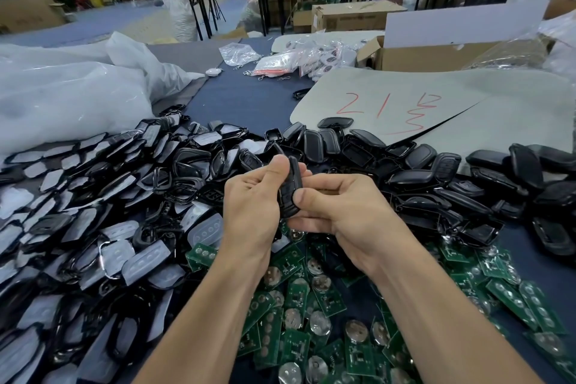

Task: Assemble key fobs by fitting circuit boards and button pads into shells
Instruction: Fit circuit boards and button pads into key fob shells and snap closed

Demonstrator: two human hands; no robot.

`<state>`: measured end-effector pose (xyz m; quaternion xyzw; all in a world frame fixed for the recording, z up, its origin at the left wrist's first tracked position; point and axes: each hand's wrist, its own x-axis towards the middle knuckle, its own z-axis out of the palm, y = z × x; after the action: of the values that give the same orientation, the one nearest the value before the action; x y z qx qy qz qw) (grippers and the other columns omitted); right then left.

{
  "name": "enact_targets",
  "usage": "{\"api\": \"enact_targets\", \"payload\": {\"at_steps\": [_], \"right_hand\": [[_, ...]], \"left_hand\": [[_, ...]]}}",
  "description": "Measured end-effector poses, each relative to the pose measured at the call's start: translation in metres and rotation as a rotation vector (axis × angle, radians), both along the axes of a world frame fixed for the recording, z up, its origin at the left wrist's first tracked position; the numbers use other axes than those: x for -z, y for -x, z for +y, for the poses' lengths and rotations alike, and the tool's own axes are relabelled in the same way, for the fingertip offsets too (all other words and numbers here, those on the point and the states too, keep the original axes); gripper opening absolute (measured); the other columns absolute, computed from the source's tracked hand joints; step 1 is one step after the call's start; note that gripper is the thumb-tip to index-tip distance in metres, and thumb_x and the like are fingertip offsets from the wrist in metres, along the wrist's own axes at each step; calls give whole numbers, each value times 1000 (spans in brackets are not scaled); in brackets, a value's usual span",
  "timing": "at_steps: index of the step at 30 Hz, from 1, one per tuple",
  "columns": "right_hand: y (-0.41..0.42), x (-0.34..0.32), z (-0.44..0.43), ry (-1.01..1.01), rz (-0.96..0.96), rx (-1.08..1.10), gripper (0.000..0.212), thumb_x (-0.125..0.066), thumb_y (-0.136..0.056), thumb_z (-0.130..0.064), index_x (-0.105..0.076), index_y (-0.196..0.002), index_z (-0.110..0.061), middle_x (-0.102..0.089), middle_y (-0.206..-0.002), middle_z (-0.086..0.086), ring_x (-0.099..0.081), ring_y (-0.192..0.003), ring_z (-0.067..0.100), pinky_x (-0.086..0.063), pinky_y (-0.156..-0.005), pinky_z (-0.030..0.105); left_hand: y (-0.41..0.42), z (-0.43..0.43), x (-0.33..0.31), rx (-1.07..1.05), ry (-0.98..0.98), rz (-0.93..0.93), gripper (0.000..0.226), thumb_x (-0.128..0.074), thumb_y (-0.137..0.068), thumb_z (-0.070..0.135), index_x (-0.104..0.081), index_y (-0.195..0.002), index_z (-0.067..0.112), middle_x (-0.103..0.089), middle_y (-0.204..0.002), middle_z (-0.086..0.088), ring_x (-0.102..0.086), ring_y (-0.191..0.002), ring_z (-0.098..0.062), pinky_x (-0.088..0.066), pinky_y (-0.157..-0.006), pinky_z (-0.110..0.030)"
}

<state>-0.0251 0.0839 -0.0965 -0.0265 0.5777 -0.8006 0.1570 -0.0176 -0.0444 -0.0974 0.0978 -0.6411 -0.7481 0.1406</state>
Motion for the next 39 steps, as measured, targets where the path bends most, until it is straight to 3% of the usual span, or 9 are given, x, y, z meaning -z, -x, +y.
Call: {"api": "enact_targets", "payload": {"at_steps": [3,7,9,13,16,22,32,35,39], "right_hand": [[0,-6,4,17,3,-52,12,-70,-90,3,-78,-100,1,-79,-93,18,-76,-78,25,-63,-68,29],[7,-17,32,747,-164,-50,47,-72,-83,-36,-74,-117,-2,-73,-124,17,-74,-110,25,-64,-79,31],[10,-18,36,744,-205,60,60,-68,-83,-50,-72,-118,-1,-73,-124,17,-75,-106,25,-64,-73,30],[11,-7,23,-146,3,325,6,-74,-89,-10,-79,-91,-10,-78,-84,14,-69,-63,15,-57,-57,23],[9,0,18,-779,273,322,19,-70,-84,-14,-81,-82,-29,-76,-72,-10,-67,-62,3,-56,-67,18],[-2,5,-4,-1356,506,-127,47,-64,-95,-38,-57,-141,-41,-58,-140,-6,-49,-129,23,-40,-112,42],[3,3,7,-878,439,106,40,-70,-74,8,-76,-84,-30,-73,-69,-12,-63,-60,-3,-50,-63,9],[7,5,8,-727,436,285,34,-73,-73,5,-75,-78,-29,-73,-68,-16,-66,-61,1,-53,-63,14],[15,4,12,-430,251,351,38,-72,-77,10,-79,-87,-26,-64,-68,-11,-56,-62,11,-49,-62,30]], "left_hand": [[-1,0,2,30,0,-11,47,-57,-102,41,-81,-86,4,-79,-87,-20,-75,-77,-23,-62,-68,-30],[-2,-1,4,10,-20,60,67,-43,-91,65,-75,-117,13,-81,-108,-1,-77,-102,-14,-59,-87,-20],[0,-5,3,-91,16,77,57,-44,-97,64,-76,-112,19,-81,-104,3,-78,-99,-13,-60,-88,-22],[1,-8,3,-245,53,70,28,-56,-101,45,-79,-100,28,-81,-94,7,-78,-91,-11,-55,-89,-28],[2,-7,5,-300,133,57,23,-61,-96,39,-81,-101,28,-80,-90,15,-77,-88,-7,-55,-85,-25],[3,-8,8,-359,291,30,21,-61,-90,30,-79,-95,39,-77,-79,23,-74,-71,-4,-50,-60,-8],[2,-14,11,-286,696,-120,40,-62,-91,8,-79,-113,36,-74,-89,28,-65,-72,13,-45,-55,-1],[0,-10,10,-51,928,-184,32,-65,-90,14,-81,-108,34,-78,-96,21,-66,-82,8,-46,-72,0],[-5,0,7,-81,1105,-174,22,-67,-90,30,-80,-105,39,-78,-94,15,-68,-85,-13,-53,-78,-27]]}}
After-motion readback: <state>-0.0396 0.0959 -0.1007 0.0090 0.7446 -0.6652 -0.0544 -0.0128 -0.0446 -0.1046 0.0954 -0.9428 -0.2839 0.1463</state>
